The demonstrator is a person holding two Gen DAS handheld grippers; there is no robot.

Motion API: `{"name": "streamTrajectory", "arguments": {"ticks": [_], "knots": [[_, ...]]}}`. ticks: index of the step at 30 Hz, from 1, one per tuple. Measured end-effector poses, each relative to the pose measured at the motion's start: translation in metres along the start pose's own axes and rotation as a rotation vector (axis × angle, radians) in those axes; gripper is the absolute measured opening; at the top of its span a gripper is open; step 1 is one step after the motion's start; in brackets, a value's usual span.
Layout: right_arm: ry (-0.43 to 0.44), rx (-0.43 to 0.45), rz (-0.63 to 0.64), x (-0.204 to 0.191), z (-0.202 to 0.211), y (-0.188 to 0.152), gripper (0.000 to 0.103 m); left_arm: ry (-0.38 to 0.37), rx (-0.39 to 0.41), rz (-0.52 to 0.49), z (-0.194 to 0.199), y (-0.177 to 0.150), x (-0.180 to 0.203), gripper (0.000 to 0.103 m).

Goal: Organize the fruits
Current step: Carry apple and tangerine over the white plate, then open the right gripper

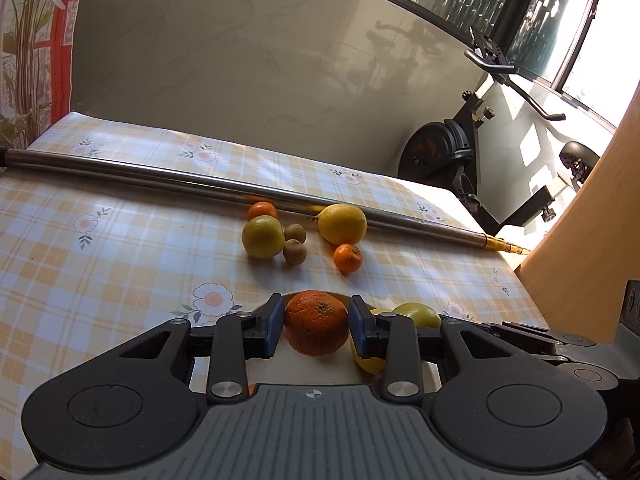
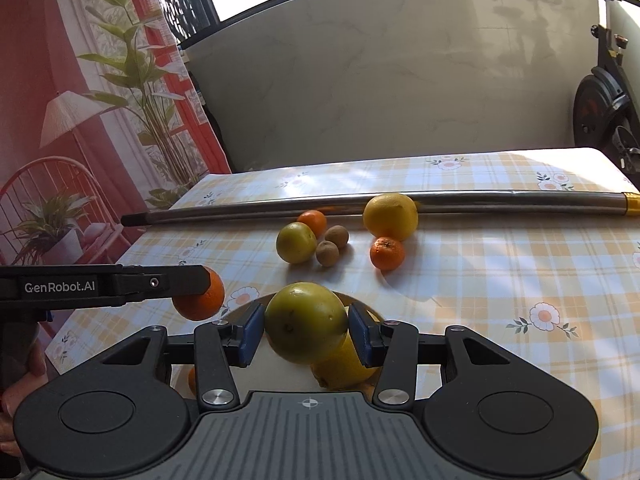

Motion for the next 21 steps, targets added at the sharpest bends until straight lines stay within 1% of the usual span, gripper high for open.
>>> {"name": "streamTrajectory", "arguments": {"ticks": [4,10,13,21], "knots": [[0.015,-0.02,-0.002,-0.008,0.001,-0.009,0.042,0.005,-0.015,0.019,0.003,-0.009,-0.008,0.037],[0.039,-0.042,-0.015,-0.018,0.002,-0.019,0.042,0.026,-0.027,0.003,0.006,-0.02,-0.012,0.037],[0.039,-0.053,-0.008,-0.02,0.003,-0.025,0.042,0.03,-0.032,0.008,0.005,-0.022,-0.015,0.037],[0.005,-0.104,-0.01,-0.009,0.001,-0.044,0.043,0.055,-0.049,-0.022,-0.003,-0.024,-0.017,0.037]]}}
Point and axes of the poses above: each gripper's, at about its wrist camera, not at the fingertips, and z roughly against the way its jaws point, x to its right, y to its top, the point moved 9 cm from there along -z, roughly the way its jaws point, and after that the axes turned 7 degrees about z, right-handed, at the moved point
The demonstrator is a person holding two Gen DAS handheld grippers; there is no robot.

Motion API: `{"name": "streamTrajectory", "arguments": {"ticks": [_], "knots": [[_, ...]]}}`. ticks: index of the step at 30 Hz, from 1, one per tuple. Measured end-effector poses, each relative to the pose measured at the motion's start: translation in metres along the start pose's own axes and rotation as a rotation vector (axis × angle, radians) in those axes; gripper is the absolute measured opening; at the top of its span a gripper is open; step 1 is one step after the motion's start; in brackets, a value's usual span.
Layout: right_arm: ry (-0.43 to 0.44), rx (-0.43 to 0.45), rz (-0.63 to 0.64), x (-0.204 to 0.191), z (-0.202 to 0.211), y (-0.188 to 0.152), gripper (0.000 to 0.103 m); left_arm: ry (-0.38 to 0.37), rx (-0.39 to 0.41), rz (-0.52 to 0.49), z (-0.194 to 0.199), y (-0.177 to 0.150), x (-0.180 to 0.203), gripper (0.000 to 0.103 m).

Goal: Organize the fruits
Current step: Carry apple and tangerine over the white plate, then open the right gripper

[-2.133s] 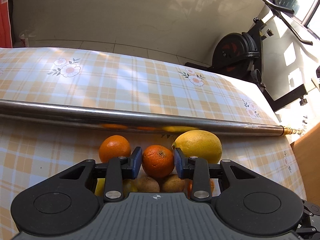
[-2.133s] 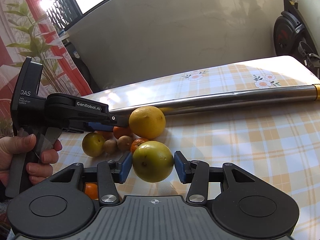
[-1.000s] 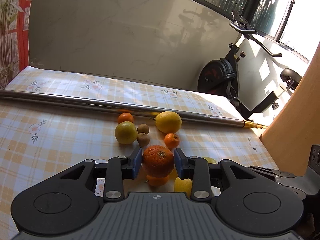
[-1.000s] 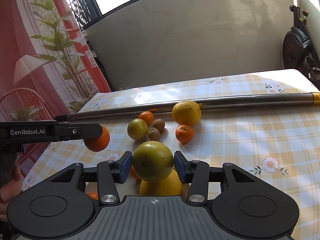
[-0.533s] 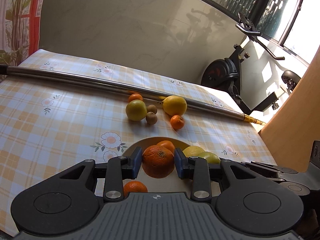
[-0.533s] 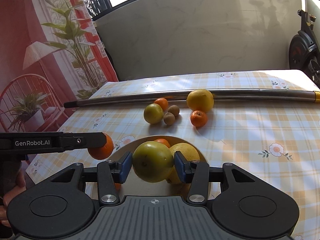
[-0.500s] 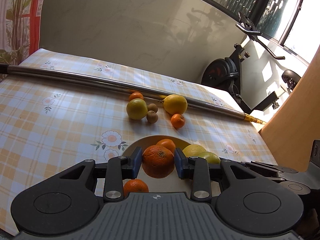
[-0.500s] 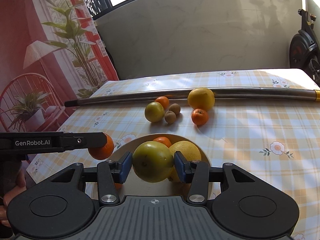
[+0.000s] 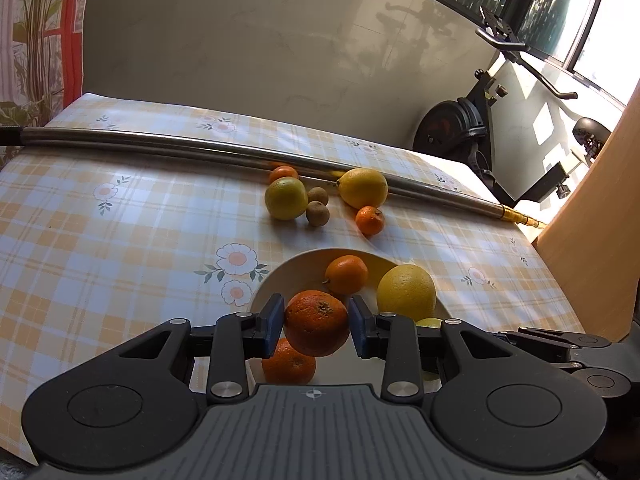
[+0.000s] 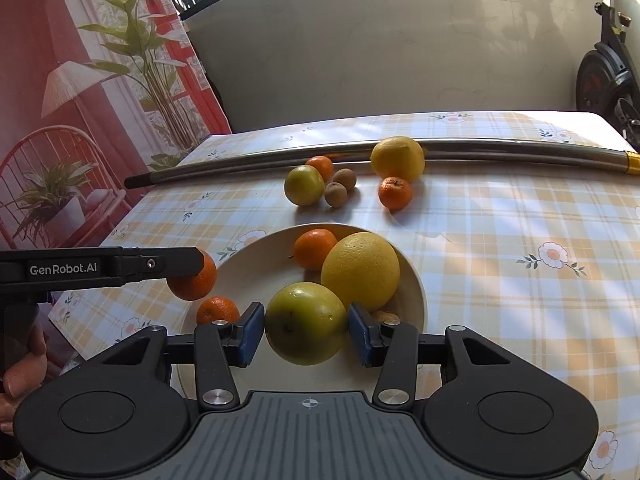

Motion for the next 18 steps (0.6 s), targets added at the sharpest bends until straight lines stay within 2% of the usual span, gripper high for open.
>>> {"name": "streamTrajectory", "arguments": {"ticks": [11,16,18], "knots": [[0.007,-0.028,0.004,0.003,-0.005,-0.011,0.043,0.032,-0.03,-0.006,-0.009,-0.005,-0.006,0.037],[0.078,-0.05,0.001,-0.007,-0.01,-0.013,0.043,0.038,-0.035,-0.002,-0.008,-0.006,-0.009,0.037],[0.108,-0.066,0.036,-0.017,-0.014,-0.013,0.043,0.043,-0.035,0.007,-0.007,-0.004,-0.011,0.037]]}}
Point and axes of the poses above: each gripper's, at about its wrist camera, not at the fingertips, and z roughly against the way its jaws point, x to its right, y to its top, the point moved 9 cm from there along -z, roughly the way its jaws point, and after that the axes turned 7 degrees about z, right-handed, at the moved point
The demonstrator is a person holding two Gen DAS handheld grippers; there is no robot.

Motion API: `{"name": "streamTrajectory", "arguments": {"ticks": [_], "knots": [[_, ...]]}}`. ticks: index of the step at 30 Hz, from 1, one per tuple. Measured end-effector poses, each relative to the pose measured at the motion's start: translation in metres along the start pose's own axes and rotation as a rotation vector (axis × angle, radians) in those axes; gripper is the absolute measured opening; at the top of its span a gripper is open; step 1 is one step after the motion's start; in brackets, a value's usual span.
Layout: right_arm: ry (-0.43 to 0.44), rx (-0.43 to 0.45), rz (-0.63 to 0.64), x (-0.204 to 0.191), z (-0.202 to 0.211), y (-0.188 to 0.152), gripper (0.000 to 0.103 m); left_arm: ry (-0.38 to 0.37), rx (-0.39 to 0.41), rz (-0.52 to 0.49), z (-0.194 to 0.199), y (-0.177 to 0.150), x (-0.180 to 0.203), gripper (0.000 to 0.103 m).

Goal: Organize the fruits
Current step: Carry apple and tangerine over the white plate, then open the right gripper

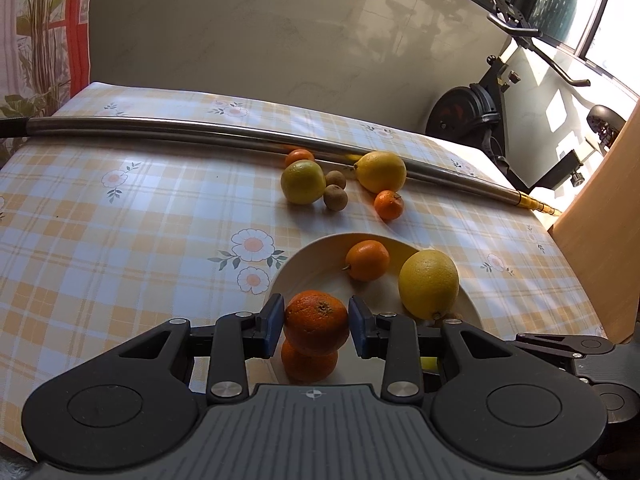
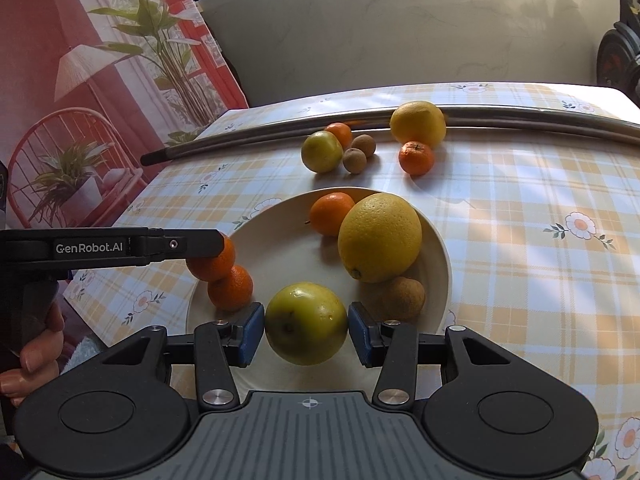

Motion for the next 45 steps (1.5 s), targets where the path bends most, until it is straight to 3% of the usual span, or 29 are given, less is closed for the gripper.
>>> {"name": "streamTrajectory", "arguments": {"ticks": [9,23,36,45], "knots": [[0.062,-0.061,0.176,-0.039,-0.023,0.008,0.043,-0.002,0.004,0.018,0.003,0.006,-0.006,0.037],[0.085,-0.074,0.194,-0.046,-0.027,0.01,0.042,-0.008,0.004,0.032,0.004,0.007,-0.006,0.037],[-0.017,-0.014,0.149,-0.014,-0.035,0.037,0.042,-0.022,0.017,0.055,0.0,0.022,-0.006,0.037],[-0.024,0.038,0.231,-0.025,-0.061,0.061,0.042,-0.017,0.03,0.079,0.001,0.03,-0.012,0.037]]}}
Point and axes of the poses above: each gripper's, at about its wrist camera, not at the fingertips, and z roughly against the way its jaws point, x to its right, y to its top, the point moved 9 cm from there along -z, roughly the way its jaws point, and after that the axes turned 7 degrees about z, right-handed, at the moved point
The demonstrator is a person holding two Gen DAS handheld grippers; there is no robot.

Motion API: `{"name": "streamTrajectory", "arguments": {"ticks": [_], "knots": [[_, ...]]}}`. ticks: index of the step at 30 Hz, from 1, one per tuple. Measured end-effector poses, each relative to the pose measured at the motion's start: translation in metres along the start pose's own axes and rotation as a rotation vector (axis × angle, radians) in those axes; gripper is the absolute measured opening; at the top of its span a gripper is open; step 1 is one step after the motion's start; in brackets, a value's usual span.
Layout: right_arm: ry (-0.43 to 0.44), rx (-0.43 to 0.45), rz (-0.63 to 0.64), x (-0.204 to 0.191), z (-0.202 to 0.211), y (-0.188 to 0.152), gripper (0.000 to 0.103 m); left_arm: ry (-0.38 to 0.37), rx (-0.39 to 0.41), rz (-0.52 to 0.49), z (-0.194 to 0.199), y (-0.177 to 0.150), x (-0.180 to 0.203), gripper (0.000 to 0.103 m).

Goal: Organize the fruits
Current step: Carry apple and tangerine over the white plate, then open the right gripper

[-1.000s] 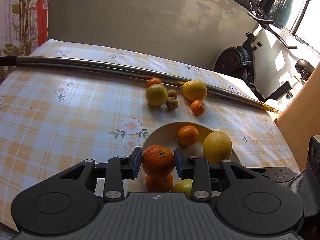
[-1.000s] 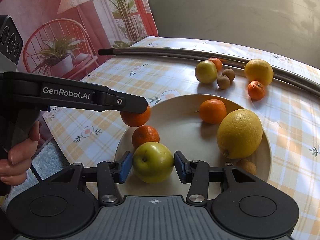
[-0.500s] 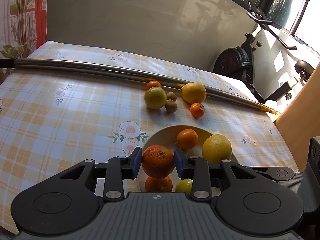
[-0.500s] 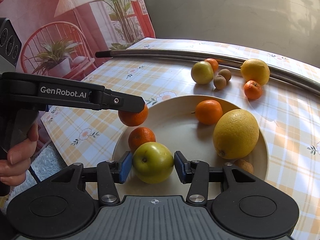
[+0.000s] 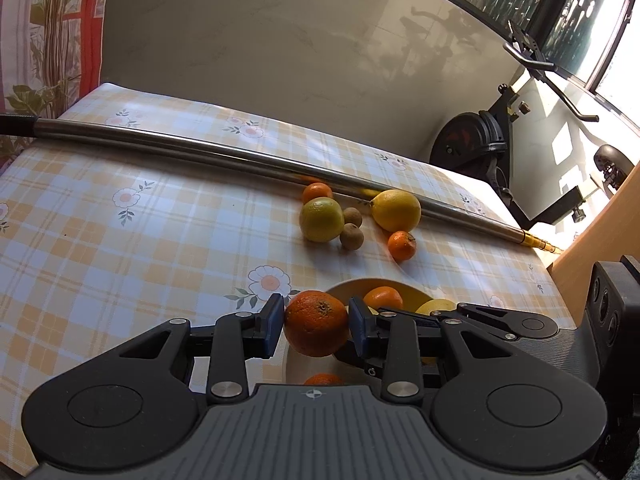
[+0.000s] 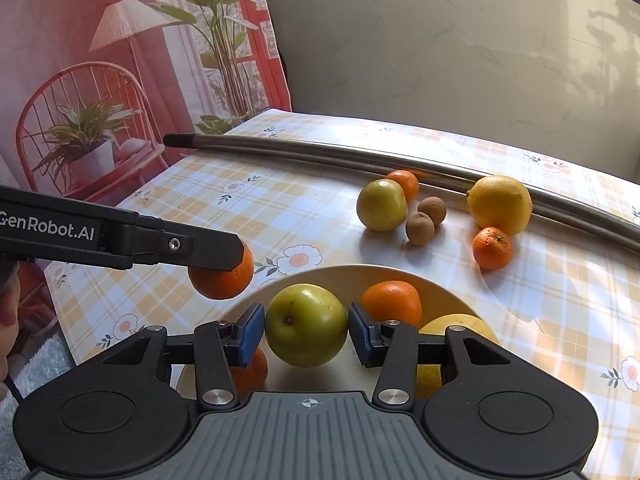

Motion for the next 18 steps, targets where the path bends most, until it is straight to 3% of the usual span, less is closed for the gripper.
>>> {"name": "streamTrajectory", "arguments": {"ticks": [15,18], "knots": [[0.016,0.0,0.022,-0.009,-0.014,0.001,0.043,0.018,-0.003,0.017,-0.001,0.001,-0.007,0.037],[0.003,0.014,0.011,-0.006,-0.007,0.003,0.05,0.022,-0.002,0.019,0.0,0.001,-0.007,0.037]]}}
Point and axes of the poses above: each gripper's, at about its wrist camera, not at the fingertips, and z roughly against the way its jaws point, x to its right, y to its top, the point moved 9 cm from there along -z, roughly the way its jaws point, and after that the axes turned 7 degrees about z, right-handed, at the moved point
